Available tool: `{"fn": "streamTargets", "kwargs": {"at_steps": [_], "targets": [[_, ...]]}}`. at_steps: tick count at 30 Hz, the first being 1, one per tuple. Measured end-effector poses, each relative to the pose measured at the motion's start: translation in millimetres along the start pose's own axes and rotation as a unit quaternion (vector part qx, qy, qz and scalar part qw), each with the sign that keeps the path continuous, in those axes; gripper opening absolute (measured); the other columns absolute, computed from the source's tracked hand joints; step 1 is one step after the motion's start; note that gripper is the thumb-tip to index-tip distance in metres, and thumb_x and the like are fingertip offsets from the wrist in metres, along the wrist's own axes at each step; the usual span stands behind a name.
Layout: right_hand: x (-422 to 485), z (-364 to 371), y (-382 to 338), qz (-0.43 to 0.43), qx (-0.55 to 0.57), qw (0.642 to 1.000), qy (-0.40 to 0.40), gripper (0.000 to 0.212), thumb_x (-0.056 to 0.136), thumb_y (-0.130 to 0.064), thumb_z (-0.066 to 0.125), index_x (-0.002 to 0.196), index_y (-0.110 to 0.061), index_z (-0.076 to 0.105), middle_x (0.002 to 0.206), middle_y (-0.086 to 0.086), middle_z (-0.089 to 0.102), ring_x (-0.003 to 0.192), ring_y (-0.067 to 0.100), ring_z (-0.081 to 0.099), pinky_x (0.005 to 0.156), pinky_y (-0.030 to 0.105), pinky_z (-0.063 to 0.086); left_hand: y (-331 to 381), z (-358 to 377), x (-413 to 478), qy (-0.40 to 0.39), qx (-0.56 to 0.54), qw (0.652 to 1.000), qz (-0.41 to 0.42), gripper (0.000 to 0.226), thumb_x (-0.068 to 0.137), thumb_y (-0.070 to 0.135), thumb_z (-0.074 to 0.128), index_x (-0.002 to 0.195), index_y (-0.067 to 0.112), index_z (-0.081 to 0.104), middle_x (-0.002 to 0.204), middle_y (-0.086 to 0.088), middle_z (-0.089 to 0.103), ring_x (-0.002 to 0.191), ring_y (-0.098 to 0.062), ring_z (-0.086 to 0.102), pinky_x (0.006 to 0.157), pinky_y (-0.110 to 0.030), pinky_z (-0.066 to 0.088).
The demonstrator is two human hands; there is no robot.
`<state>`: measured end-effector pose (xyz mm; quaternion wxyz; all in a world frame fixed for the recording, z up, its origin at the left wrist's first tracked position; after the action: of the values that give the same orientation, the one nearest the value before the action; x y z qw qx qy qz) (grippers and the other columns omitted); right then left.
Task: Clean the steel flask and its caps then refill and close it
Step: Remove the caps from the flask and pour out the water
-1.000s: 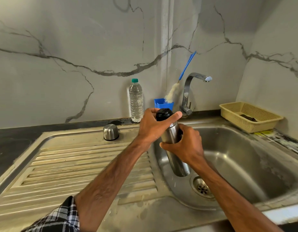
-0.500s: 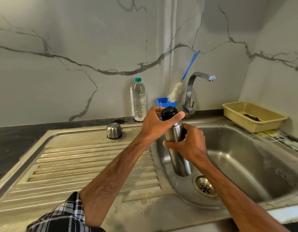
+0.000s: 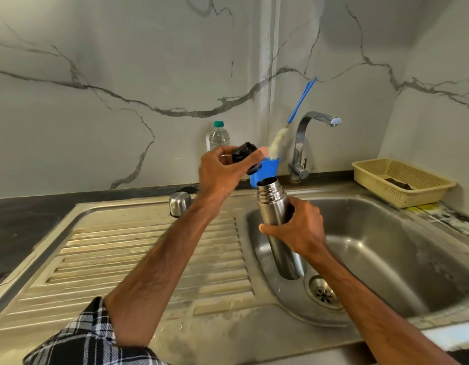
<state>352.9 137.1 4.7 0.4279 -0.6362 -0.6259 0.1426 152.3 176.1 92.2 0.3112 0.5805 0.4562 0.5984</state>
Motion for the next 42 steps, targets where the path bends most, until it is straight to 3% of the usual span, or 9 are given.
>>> {"fn": "streamTargets", "kwargs": {"at_steps": [4, 9, 15, 21, 25, 27, 32, 35, 42], "targets": [[4, 1, 2, 0.016, -0.006, 1.0, 0.001, 0.065, 0.059, -0.035, 0.094, 0.115, -0.022, 0.063, 0.102, -0.003, 0.071, 0.086, 0.011, 0.067, 0.083, 0.033, 0.059, -15, -12, 8, -0.017, 0.006, 0.999, -0.03, 0.055, 0.063, 0.061, 0.089, 0.107, 0.03, 0.074, 0.094, 0.011, 0.078, 0.093, -0.004, 0.073, 0.077, -0.025, 0.059], [3, 3, 4, 0.029, -0.001, 1.0, -0.011, 0.068, 0.06, -0.032, 0.094, 0.119, -0.021, 0.062, 0.109, 0.0, 0.071, 0.091, 0.014, 0.066, 0.087, 0.036, 0.058, -42, -30, 19, -0.008, 0.04, 0.998, -0.051, 0.045, 0.064, 0.051, 0.092, 0.102, 0.034, 0.077, 0.092, 0.013, 0.078, 0.094, -0.004, 0.073, 0.091, -0.03, 0.057], [4, 3, 3, 0.022, -0.009, 1.0, -0.009, 0.071, 0.061, -0.033, 0.094, 0.122, -0.018, 0.061, 0.112, 0.002, 0.071, 0.089, 0.011, 0.062, 0.086, 0.032, 0.055, -65, -34, 32, -0.031, 0.182, 0.982, -0.044, 0.05, 0.069, 0.03, 0.093, 0.113, 0.017, 0.076, 0.102, 0.002, 0.076, 0.092, -0.008, 0.069, 0.072, -0.013, 0.047], [5, 5, 1, 0.018, -0.018, 1.0, -0.009, 0.07, 0.06, -0.037, 0.094, 0.12, -0.018, 0.061, 0.109, 0.003, 0.07, 0.09, 0.015, 0.065, 0.084, 0.032, 0.056, -90, -22, 41, -0.081, 0.333, 0.939, -0.03, 0.039, 0.07, 0.022, 0.092, 0.103, 0.007, 0.077, 0.095, -0.006, 0.075, 0.087, -0.017, 0.069, 0.064, -0.018, 0.048], [5, 4, 1, 0.017, -0.019, 1.0, -0.013, 0.07, 0.061, -0.036, 0.093, 0.12, -0.018, 0.061, 0.11, 0.003, 0.07, 0.089, 0.014, 0.063, 0.084, 0.031, 0.055, -98, -22, 48, -0.103, 0.404, 0.908, -0.026, 0.04, 0.072, 0.013, 0.09, 0.106, -0.001, 0.074, 0.102, -0.015, 0.074, 0.093, -0.026, 0.068, 0.075, -0.035, 0.058], [5, 3, 1, 0.018, -0.018, 1.0, -0.013, 0.069, 0.061, -0.036, 0.093, 0.119, -0.018, 0.061, 0.109, 0.003, 0.07, 0.087, 0.013, 0.062, 0.083, 0.03, 0.055, -102, -24, 50, -0.103, 0.427, 0.898, -0.03, 0.04, 0.071, 0.011, 0.089, 0.105, -0.004, 0.072, 0.102, -0.016, 0.071, 0.091, -0.027, 0.065, 0.072, -0.038, 0.057], [5, 3, 1, 0.021, -0.016, 1.0, -0.017, 0.069, 0.063, -0.034, 0.093, 0.121, -0.016, 0.06, 0.112, 0.005, 0.069, 0.088, 0.012, 0.059, 0.084, 0.03, 0.052, -109, -27, 56, -0.109, 0.448, 0.885, -0.054, 0.044, 0.073, 0.01, 0.088, 0.11, -0.002, 0.068, 0.105, -0.016, 0.069, 0.096, -0.029, 0.065, 0.079, -0.041, 0.06], [5, 3, 2, 0.021, -0.017, 0.999, -0.018, 0.069, 0.064, -0.033, 0.092, 0.122, -0.015, 0.059, 0.114, 0.006, 0.069, 0.089, 0.012, 0.058, 0.085, 0.03, 0.051, -109, -25, 55, -0.118, 0.461, 0.878, -0.06, 0.044, 0.074, 0.013, 0.086, 0.111, 0.0, 0.066, 0.106, -0.015, 0.066, 0.093, -0.027, 0.062, 0.072, -0.036, 0.055], [6, -1, 3, 0.025, -0.011, 1.0, -0.011, 0.071, 0.063, -0.032, 0.093, 0.123, -0.016, 0.059, 0.116, 0.005, 0.069, 0.09, 0.01, 0.057, 0.088, 0.032, 0.052, -91, -14, 33, -0.101, 0.503, 0.858, 0.014, 0.042, 0.078, 0.022, 0.08, 0.108, 0.006, 0.055, 0.106, -0.012, 0.059, 0.101, -0.03, 0.058, 0.074, -0.039, 0.048]]}}
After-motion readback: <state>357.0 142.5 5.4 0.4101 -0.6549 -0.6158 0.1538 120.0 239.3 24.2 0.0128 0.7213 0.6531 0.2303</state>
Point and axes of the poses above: each hand's wrist, its own x-axis towards the middle knuckle, its own z-axis out of the palm, y = z × x, the point moved 9 cm from there along x, towards the middle knuckle
